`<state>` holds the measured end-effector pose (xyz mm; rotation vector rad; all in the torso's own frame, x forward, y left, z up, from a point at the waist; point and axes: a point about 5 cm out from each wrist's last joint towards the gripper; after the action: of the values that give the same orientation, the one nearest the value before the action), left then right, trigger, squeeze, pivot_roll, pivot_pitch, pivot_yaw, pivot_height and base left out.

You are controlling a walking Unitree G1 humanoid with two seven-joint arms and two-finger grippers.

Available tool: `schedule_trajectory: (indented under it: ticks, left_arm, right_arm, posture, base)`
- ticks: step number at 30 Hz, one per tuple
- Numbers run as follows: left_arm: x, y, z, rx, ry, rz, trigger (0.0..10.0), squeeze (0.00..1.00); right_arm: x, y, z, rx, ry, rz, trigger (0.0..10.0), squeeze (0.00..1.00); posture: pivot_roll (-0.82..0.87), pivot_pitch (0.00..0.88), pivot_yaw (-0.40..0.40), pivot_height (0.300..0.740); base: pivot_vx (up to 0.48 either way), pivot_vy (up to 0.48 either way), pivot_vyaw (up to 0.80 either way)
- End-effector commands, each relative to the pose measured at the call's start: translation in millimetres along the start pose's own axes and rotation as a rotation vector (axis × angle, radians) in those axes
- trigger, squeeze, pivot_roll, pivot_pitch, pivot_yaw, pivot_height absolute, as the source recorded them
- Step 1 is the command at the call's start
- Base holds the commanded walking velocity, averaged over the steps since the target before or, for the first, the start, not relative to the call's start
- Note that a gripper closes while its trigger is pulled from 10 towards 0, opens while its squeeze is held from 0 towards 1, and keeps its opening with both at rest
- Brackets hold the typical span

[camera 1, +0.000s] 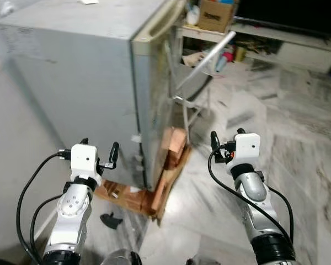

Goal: Restocking fridge

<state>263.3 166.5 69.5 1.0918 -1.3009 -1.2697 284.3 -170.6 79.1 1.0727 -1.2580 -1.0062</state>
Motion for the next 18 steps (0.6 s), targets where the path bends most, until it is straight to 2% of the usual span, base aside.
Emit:
schedule_trajectory:
  ticks: [1, 5, 15, 18]
  left_arm:
    - [-4.3, 5.5, -2.8, 0.019, -0.001, -0.011, 10.0, 0.0]
    - [-3.3, 6.8, -4.0, 0.025, -0.01, -0.008, 10.0, 0.0]
    - [-1.0, 6.1, -4.2, 0.025, -0.009, 0.001, 10.0, 0.0]
    - [-1.9, 5.5, -4.0, 0.022, 0.013, -0.007, 10.0, 0.0]
  right_arm:
    - [-0.2, 8.3, -3.6, 0.031, -0.004, -0.001, 10.0, 0.0]
    - [0.3, 8.9, -3.7, 0.035, -0.007, -0.002, 10.0, 0.0]
    - [0.0, 8.2, -3.2, 0.033, -0.001, 0.007, 10.0, 0.0]
    - [0.4, 8.5, -3.1, 0.034, 0.002, 0.01, 10.0, 0.0]
  posture:
    - [-0.04, 0.0, 0.0, 0.74]
    - [-0.04, 0.0, 0.001, 0.74]
    - [-0.04, 0.0, -0.003, 0.74]
    - [-0.04, 0.0, -0.004, 0.74]
  base:
    - [0.0, 0.0, -0.8]
    - [0.0, 0.0, -0.73]
    - [0.267, 0.0, 0.0]
    - [0.0, 0.0, 0.0]
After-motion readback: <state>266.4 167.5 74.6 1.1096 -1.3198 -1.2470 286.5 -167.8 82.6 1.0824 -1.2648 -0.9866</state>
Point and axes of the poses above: a point about 5 cm out from each wrist's last joint towards the gripper, its own z axis pointing back from the gripper into the wrist, its own y axis along the axis of the wrist's last joint, x = y × z, and after that the axes turned 7 degrees about z, right-handed
